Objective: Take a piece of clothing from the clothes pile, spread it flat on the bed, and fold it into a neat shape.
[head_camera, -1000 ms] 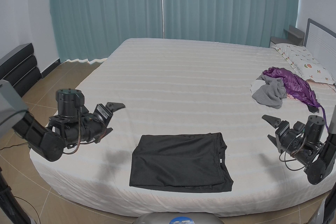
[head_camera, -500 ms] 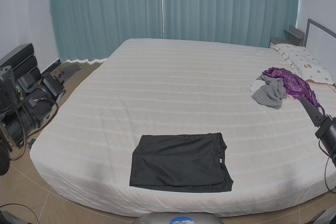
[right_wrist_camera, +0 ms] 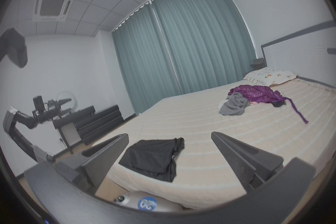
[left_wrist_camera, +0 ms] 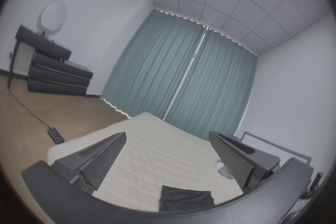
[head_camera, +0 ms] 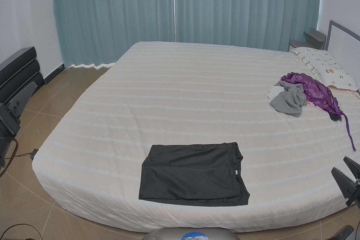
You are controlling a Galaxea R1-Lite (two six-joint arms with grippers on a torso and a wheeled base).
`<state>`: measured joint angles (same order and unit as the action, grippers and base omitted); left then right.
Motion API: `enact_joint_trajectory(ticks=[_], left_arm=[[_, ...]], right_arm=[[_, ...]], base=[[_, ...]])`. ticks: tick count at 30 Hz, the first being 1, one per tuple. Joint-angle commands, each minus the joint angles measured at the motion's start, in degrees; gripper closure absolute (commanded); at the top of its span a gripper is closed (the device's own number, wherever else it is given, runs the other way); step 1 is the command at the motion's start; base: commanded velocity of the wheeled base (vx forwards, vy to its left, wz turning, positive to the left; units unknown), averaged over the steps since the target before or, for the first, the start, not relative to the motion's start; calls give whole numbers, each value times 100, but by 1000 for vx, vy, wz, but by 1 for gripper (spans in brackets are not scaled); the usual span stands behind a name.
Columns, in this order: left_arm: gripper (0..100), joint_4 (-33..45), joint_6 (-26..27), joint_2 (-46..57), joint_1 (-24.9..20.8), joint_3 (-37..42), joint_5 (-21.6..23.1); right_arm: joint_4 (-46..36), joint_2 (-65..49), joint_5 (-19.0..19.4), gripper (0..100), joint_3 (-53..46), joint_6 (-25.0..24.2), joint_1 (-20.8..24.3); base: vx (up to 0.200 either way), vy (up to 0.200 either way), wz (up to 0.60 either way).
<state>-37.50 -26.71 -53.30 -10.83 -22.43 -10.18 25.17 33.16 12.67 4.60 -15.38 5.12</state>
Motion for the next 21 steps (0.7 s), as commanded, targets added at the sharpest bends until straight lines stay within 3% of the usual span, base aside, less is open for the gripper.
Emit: enact_joint_trajectory(ticks=[1, 5, 7, 9, 11, 17, 18, 21], left_arm=[[0, 1421, 1458, 3018, 353, 397, -511], [0, 2133, 1634, 3897, 722, 406, -485], [0, 2414, 1783, 4231, 854, 415, -450], [0, 2792, 2056, 4671, 942, 415, -353], [0, 2906, 2152, 4952, 951, 441, -204], [0, 2897, 2214, 5330, 1065, 819, 227], [0, 2757, 2311, 5330, 1065, 1074, 253], [0, 2431, 2460, 5330, 1065, 1452, 280]], right_arm=[[-2878, -2771, -36, 0, 1008, 1213, -73], [-3001, -3219, -89, 0, 947, 1618, -565], [-3045, -3316, -256, 0, 894, 1916, -538], [-2966, -3316, -836, 0, 815, 2206, -530], [-2939, -3316, -994, 0, 788, 2224, -530], [-1718, -3316, -968, 0, -3, 2321, -530], [-1058, -3316, -977, 0, -460, 2496, -530], [-970, -3316, -968, 0, -451, 2549, -530]], base=[[0, 0, 0], [0, 0, 0], [0, 0, 0], [0, 0, 0], [0, 0, 0], [0, 0, 0], [0, 0, 0], [0, 0, 0]])
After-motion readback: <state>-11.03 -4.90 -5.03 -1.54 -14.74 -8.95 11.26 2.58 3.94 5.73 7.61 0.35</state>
